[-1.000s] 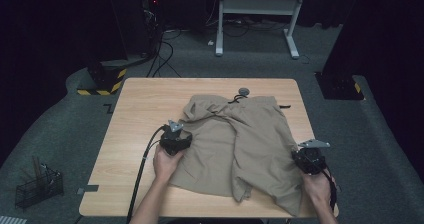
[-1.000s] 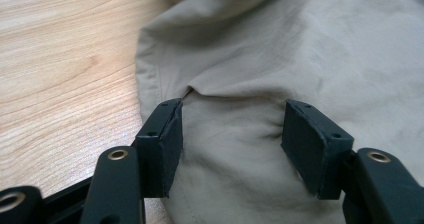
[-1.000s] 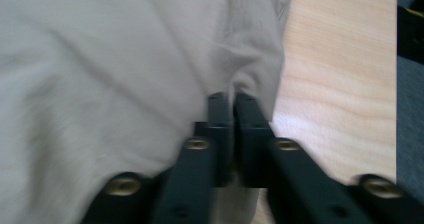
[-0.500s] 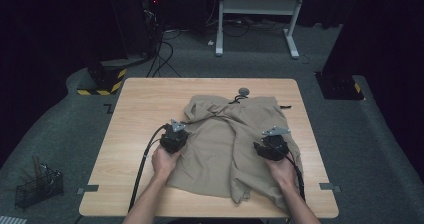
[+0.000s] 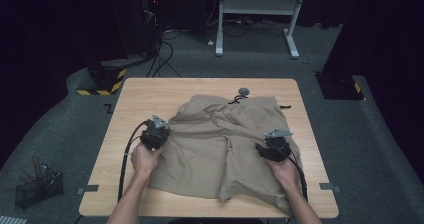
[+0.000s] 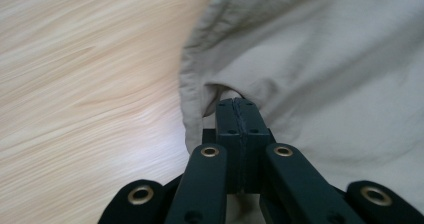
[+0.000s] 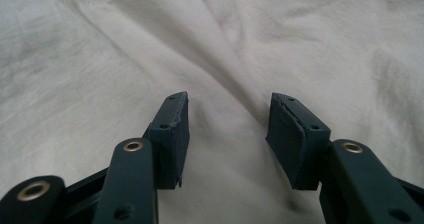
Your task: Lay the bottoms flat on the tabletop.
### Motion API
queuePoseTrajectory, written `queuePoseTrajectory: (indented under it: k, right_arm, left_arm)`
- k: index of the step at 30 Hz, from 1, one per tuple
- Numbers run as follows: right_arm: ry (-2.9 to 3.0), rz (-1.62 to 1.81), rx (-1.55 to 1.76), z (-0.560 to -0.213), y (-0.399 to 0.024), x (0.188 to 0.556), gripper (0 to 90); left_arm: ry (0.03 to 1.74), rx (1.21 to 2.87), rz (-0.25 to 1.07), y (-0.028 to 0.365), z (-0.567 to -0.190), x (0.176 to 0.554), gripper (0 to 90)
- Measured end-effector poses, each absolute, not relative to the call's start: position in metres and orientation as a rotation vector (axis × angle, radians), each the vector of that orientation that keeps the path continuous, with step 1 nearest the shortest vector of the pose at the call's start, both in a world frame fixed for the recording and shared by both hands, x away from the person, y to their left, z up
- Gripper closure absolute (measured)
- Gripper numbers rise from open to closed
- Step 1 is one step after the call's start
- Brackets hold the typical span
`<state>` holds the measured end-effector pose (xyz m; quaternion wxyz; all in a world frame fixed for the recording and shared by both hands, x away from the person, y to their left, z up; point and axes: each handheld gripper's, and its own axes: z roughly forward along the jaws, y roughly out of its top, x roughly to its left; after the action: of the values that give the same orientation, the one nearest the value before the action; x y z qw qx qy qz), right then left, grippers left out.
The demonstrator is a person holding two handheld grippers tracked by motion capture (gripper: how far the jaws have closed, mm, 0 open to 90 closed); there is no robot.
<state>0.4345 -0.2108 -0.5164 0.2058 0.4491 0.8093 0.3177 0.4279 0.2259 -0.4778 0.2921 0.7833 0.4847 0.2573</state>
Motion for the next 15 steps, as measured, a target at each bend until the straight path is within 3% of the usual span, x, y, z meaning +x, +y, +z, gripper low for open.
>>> queuePoseTrajectory:
  k: [4, 9, 12, 15]
  right_arm:
    - [2.257, 0.900, 1.237, -0.517, -0.211, 0.435, 50.0]
    - [2.250, 0.893, 1.248, -0.517, -0.210, 0.436, 49.5]
    - [2.248, 0.890, 1.250, -0.517, -0.210, 0.436, 49.6]
    - [2.246, 0.890, 1.251, -0.517, -0.210, 0.435, 49.5]
  left_arm:
    - [1.320, 2.071, 0.695, 0.234, -0.480, 0.423, 87.9]
    - [1.236, 2.068, 0.648, 0.221, -0.478, 0.405, 57.2]
    - [1.171, 2.095, 0.587, 0.207, -0.478, 0.388, 48.6]
    - [1.152, 2.123, 0.552, 0.198, -0.482, 0.380, 46.3]
